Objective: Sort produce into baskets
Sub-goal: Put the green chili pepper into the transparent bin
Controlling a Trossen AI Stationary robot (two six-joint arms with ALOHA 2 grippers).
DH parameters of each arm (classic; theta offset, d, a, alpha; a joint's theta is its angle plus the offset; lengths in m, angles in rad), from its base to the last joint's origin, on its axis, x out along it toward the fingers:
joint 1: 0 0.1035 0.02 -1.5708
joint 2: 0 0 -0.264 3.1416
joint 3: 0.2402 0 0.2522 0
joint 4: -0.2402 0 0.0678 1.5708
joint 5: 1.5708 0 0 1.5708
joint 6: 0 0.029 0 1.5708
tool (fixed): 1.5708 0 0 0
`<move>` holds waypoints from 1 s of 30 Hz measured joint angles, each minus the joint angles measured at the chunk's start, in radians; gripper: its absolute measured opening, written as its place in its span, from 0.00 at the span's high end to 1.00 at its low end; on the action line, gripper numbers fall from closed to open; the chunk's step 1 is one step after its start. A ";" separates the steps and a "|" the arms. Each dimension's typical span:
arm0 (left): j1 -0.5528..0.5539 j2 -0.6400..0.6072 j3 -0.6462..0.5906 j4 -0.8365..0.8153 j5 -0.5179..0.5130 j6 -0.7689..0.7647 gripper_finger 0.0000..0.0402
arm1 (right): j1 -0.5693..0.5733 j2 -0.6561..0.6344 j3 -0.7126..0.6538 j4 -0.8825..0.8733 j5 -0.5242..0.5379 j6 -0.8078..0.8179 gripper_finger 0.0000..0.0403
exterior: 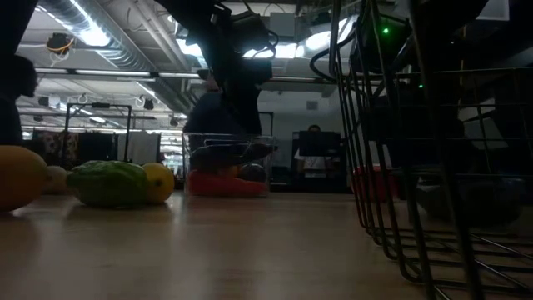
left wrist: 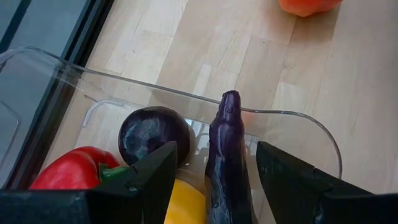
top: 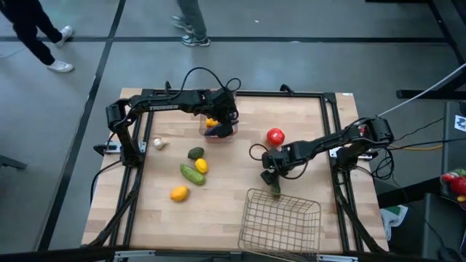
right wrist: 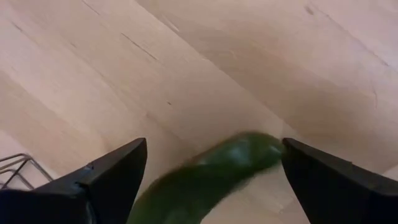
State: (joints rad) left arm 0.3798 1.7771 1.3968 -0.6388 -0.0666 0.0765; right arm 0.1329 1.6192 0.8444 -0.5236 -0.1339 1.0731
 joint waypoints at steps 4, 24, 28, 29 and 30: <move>0.000 0.000 0.000 0.000 0.000 0.000 0.46 | 0.000 -0.001 0.000 -0.005 0.000 0.002 0.13; 0.000 0.000 0.000 0.000 0.000 -0.001 0.46 | -0.001 0.001 -0.002 0.009 -0.014 -0.007 0.68; 0.000 0.000 0.000 0.000 0.000 0.000 0.46 | -0.001 0.001 -0.002 0.007 -0.008 -0.007 0.72; 0.000 0.000 0.000 0.000 0.000 0.000 0.46 | -0.002 0.001 -0.002 0.007 -0.008 -0.007 0.73; 0.000 0.000 0.000 0.000 0.000 0.000 0.46 | -0.002 0.001 -0.002 0.007 -0.007 -0.007 0.73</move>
State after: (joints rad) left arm 0.3794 1.7771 1.3968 -0.6388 -0.0669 0.0765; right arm 0.1310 1.6203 0.8425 -0.5171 -0.1413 1.0657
